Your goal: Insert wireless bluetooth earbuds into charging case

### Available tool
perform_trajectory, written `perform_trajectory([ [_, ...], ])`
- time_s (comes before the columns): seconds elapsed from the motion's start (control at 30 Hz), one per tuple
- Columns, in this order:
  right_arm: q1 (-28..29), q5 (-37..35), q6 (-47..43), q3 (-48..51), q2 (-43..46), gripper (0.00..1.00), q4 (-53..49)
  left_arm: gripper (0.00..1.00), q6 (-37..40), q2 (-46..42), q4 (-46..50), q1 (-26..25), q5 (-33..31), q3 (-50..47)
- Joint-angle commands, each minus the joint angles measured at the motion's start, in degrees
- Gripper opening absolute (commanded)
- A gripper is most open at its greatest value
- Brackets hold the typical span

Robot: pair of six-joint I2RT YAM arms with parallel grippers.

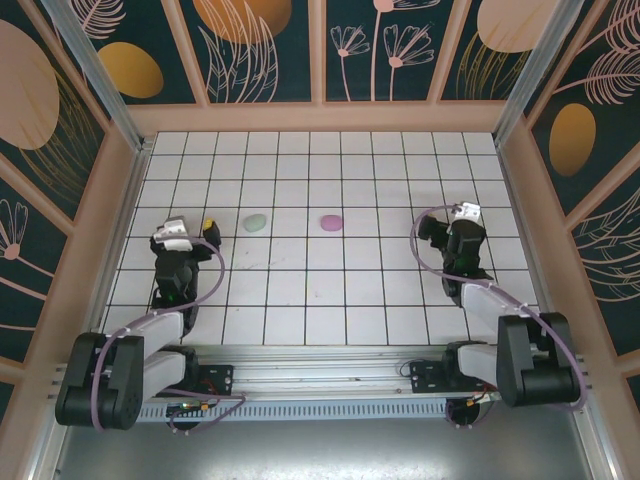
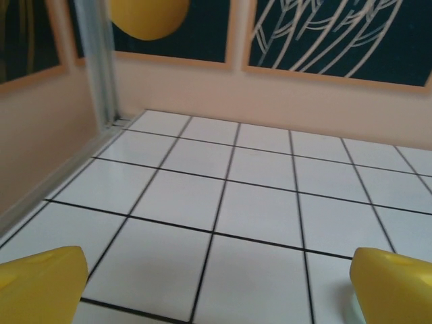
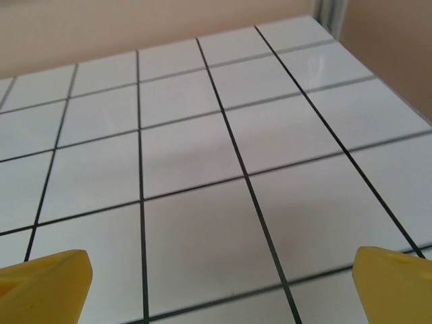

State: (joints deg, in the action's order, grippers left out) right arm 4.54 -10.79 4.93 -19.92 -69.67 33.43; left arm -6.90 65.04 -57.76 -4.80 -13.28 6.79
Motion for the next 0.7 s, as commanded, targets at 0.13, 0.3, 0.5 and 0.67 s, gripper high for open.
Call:
perform_trajectory([
  [0.13, -1.8, 4.5, -5.5, 3.6, -8.3, 0.99, 23.8, 0.99, 3.3, 3.7, -12.4, 0.2, -0.9, -2.7],
  [0.3, -5.3, 5.1, -2.7, 5.7, -14.9, 0.99, 33.7, 0.99, 5.0, 8.0, -16.3, 0.2, 3.5, -1.4],
  [0.5, -6.7, 8.2, -2.0, 6.1, -17.4, 0.99, 36.2, 0.99, 6.6, 15.9, -21.4, 0.2, 2.6, 0.6],
  [0.67, -6.8, 8.2, -2.1, 6.1, -17.5, 0.99, 36.3, 0.99, 5.3, 19.8, -22.2, 0.2, -1.3, 2.2],
])
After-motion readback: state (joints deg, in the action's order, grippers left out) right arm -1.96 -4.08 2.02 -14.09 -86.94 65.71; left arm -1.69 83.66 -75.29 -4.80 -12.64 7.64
